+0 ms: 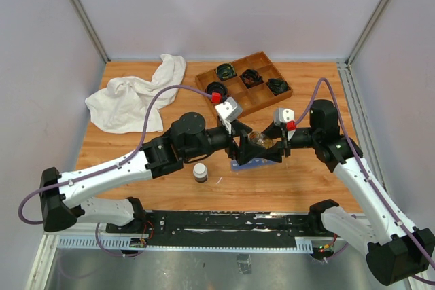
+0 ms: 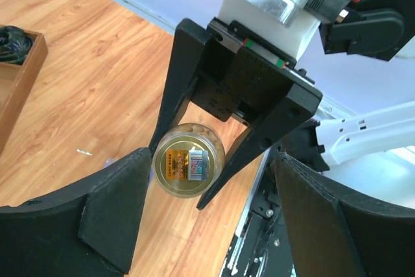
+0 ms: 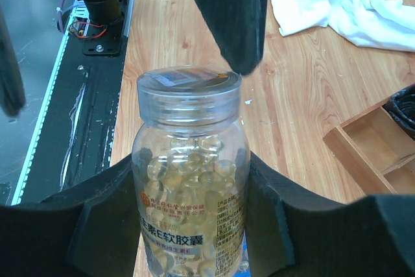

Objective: Sort the pills into containers

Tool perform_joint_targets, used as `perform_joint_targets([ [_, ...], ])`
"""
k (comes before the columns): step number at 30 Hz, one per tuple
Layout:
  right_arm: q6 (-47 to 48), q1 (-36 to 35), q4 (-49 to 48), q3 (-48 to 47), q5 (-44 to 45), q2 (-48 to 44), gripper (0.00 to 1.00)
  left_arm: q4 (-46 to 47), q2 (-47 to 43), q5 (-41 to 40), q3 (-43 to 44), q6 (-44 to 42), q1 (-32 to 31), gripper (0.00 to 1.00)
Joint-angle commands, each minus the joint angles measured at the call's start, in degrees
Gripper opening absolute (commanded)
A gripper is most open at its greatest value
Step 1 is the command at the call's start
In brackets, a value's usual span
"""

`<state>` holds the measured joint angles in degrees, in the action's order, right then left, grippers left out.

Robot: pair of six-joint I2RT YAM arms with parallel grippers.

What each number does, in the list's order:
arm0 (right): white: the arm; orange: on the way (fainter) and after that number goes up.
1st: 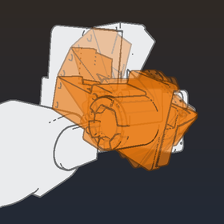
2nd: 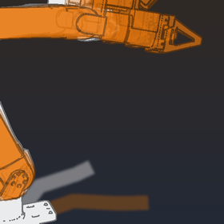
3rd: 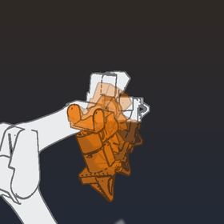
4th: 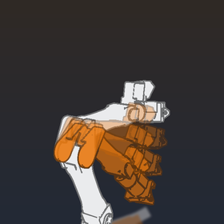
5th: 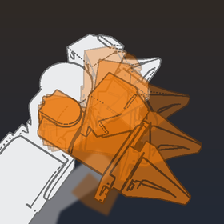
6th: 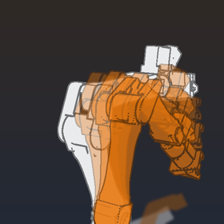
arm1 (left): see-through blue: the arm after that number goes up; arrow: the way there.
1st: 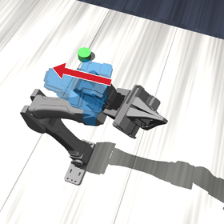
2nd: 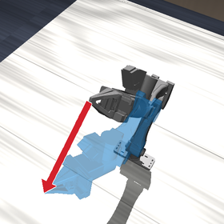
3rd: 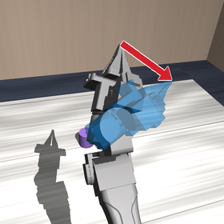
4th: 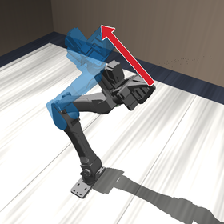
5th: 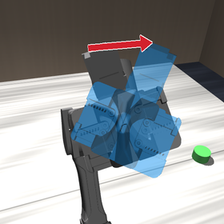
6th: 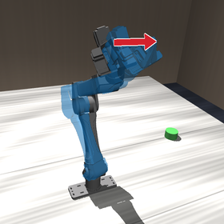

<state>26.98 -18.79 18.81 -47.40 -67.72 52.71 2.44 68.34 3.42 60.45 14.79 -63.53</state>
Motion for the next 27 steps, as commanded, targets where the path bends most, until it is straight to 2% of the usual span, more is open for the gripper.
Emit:
perform_joint_targets([
  [1, -0.4, 0.86, -1.38, -1.21, -1.01, -0.54, 0.07, 1.9, -2.72, -2.52, -0.74, 1.9, -0.01, 0.82],
  [14, -0.35, 0.86, -1.36, -1.27, -0.92, -0.5, 0.07, -1.48, 2.31, -2.38, 2.58, 2.66, 0.07, 0.62],
  [17, -0.35, 0.86, -1.34, -1.21, -0.92, -0.58, 0.07, -1.71, 2.97, -1.82, 3.03, 2.7, 0.05, 0.52],
  [20, -0.35, 0.81, -1.32, -1.22, -1.01, -0.59, 0.07, -1.54, 3.07, -1.97, 3.1, 2.76, 0.07, 0.35],
  [21, -0.35, 0.85, -1.35, -1.22, -1.01, -0.59, 0.07, -1.44, 2.97, -2.0, 3.02, 2.7, 0.0, 0.31],
  [24, -0.36, 0.83, -1.36, -1.22, -1.01, -0.68, 0.07, -1.43, 2.79, -2.27, 3.0, 2.7, 0.06, 0.33],
  [27, -0.42, 0.86, -1.32, -1.21, -1.01, -0.59, 0.07, -1.4, 2.63, -3.09, 3.06, 2.89, 0.04, 0.45],
])
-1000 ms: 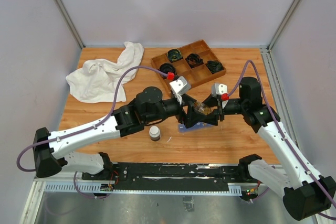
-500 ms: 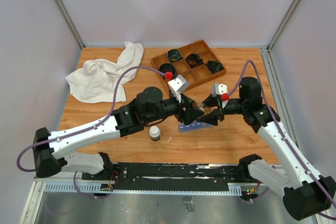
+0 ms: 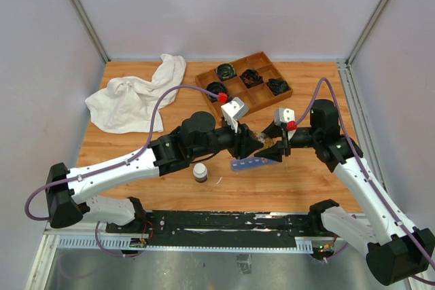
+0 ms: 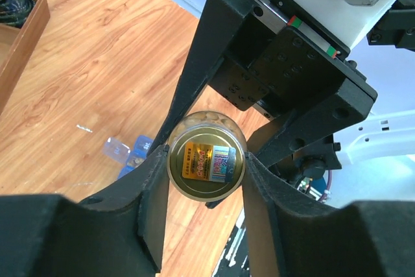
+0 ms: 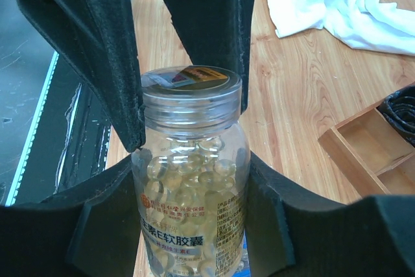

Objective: Sort the pills into containers

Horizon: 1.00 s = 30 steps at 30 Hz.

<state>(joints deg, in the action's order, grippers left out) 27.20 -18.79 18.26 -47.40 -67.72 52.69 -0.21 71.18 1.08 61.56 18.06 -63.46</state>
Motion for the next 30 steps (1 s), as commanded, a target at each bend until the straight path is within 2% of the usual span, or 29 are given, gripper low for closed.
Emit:
perform_joint_targets([
  [1, -0.62, 0.81, -0.78, -1.21, -1.05, -0.57, 0.07, 1.3, -0.37, -1.01, 1.92, -0.4, -0.03, 0.47],
  [7, -0.61, 0.85, -0.78, -1.21, -1.18, -0.48, 0.07, 1.92, -0.09, -1.43, 2.02, -0.31, -0.05, 0.49],
  [9, -0.58, 0.85, -0.79, -1.21, -1.19, -0.4, 0.07, 1.87, 0.2, -1.16, 2.18, -0.4, -0.02, 0.46],
  [13, -0.62, 0.81, -0.79, -1.3, -1.2, -0.39, 0.07, 1.79, 0.63, -0.98, 2.35, -0.55, 0.07, 0.17],
  [16, -0.57, 0.85, -0.77, -1.22, -1.23, -0.39, 0.09, 1.91, 0.47, -0.26, 2.08, -0.82, 0.26, 0.02],
  [17, -0.57, 0.86, -0.84, -1.26, -1.19, -0.39, 0.12, 2.0, 0.34, -0.02, 1.89, -0.9, 0.37, 0.0],
  [20, -0.57, 0.86, -0.79, -1.13, -1.14, -0.46, 0.29, 2.54, -0.13, 0.67, 1.1, -0.94, 0.86, 0.0],
  [24, -0.57, 0.85, -0.85, -1.1, -0.93, -0.57, 0.63, 2.93, -0.51, 1.25, 0.26, -0.67, 1.54, 0.0],
  [30, -0.66, 0.86, -0.86, -1.03, -0.5, -0.66, 0.99, 2.85, -0.75, 1.37, -0.92, -0.4, 2.88, 0.0],
])
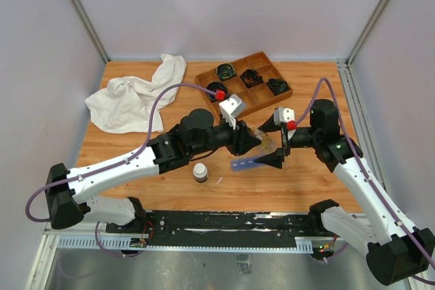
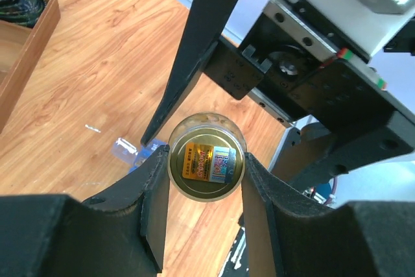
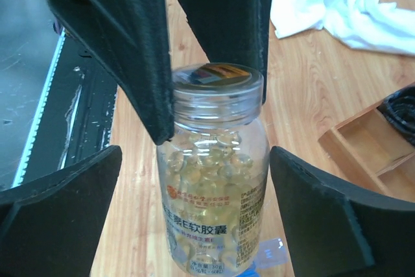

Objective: Sort the pills into containers

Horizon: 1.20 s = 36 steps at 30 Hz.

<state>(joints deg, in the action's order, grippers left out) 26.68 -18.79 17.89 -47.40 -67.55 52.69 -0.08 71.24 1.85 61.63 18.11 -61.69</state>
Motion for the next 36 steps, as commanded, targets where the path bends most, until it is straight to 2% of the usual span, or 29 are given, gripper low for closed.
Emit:
perform_joint_targets([
  [1, -0.13, 0.86, -0.51, -1.1, -0.66, -0.66, 0.99, 2.67, -0.92, 0.68, -1.27, -0.37, 1.4, 0.0],
  [9, -0.3, 1.45, -0.57, -1.2, 0.39, -1.35, 0.98, -0.21, -2.38, -3.19, -4.79, -0.83, 6.35, 0.0],
  [20, -1.67, 2.53, -1.87, -0.82, 2.26, -1.62, 0.98, -2.35, -2.05, -9.51, -9.38, -2.48, 22.98, 0.0],
  [29, -1.67, 2.66, -2.0, -0.7, 2.65, -1.53, 0.98, -0.3, 10.1, -10.33, -4.7, -1.88, 34.65, 0.0],
  [36, -1.72, 2.67, -2.01, -0.68, 2.77, -1.47, 0.98, -3.55, 22.3, -14.5, 3.82, -1.92, 37.83, 0.01],
])
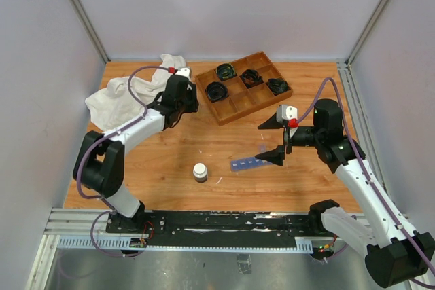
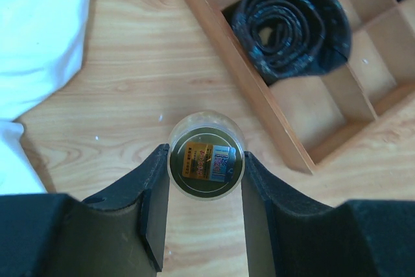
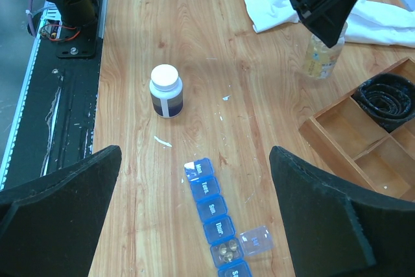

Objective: Sort the pills into containers

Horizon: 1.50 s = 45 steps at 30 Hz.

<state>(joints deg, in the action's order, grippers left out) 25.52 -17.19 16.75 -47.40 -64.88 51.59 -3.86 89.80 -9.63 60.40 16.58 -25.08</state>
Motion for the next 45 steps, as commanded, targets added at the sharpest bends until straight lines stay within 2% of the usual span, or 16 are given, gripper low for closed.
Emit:
perform_joint_targets([
  [1, -0.51, 1.09, -0.89, -0.68, 0.14, -0.32, 0.98, 0.34, 4.99, -3.24, 5.74, -0.41, 1.56, 0.02],
  [5, -0.47, 1.11, -0.84, -0.68, 0.19, -0.27, 0.98, 0.44, 9.51, -3.62, 8.24, 0.03, 3.26, 0.06],
  [8, -0.47, 1.19, -0.85, -0.59, 0.19, -0.2, 0.98, 0.02, 11.54, -4.4, 9.75, -0.01, 3.87, 0.18],
  [12, -0.47, 1.19, -0.83, -0.7, 0.15, -0.1, 0.98, 0.15, 12.17, -5.48, 10.23, -0.18, 3.97, 0.64],
  [14, -0.47, 1.16, -0.84, -0.69, 0.09, -0.09, 0.98, -0.1, 11.75, -5.61, 10.35, -0.14, 3.98, 0.83],
  [16, -0.47, 1.13, -0.8, -0.7, 0.09, -0.02, 0.98, -0.4, 10.73, -5.03, 10.41, -0.26, 3.97, 0.9],
  [21, -0.47, 1.18, -0.76, -0.53, 0.02, 0.08, 0.98, 0.83, 4.44, 1.26, 7.9, -0.58, 3.91, 0.97],
  [25, -0.41, 2.05, -0.85, -0.2, -0.73, 0.88, 0.98, 9.3, -5.33, 8.52, -0.02, -1.6, 2.56, 0.97],
  [29, -0.97, 3.6, -0.87, -0.15, -1.36, 1.79, 0.98, 18.13, -15.49, 14.23, -7.28, -7.58, -3.6, 0.98],
  [32, -1.21, 5.77, -0.16, -0.52, -2.3, 2.18, 0.98, 23.92, -20.14, 20.73, -12.51, -12.59, -9.14, 0.99],
  [34, -1.0, 6.64, 1.78, -1.62, -0.96, 2.56, 0.98, 31.03, -22.43, 25.68, -18.06, -14.77, -12.75, 0.99],
  [39, 2.07, 7.14, 9.73, -4.43, 7.87, 4.15, 0.98, 52.83, -24.15, 31.88, -31.26, -21.8, -20.26, 0.99],
  [41, 2.52, 7.4, 11.1, -4.27, 11.41, 5.13, 0.98, 55.95, -22.68, 32.81, -33.3, -25.44, -22.27, 0.99],
  [45, 4.47, 8.27, 11.77, -3.5, 14.42, 8.7, 0.98, 55.77, -18.52, 34.87, -33.25, -31.81, -22.77, 0.99],
])
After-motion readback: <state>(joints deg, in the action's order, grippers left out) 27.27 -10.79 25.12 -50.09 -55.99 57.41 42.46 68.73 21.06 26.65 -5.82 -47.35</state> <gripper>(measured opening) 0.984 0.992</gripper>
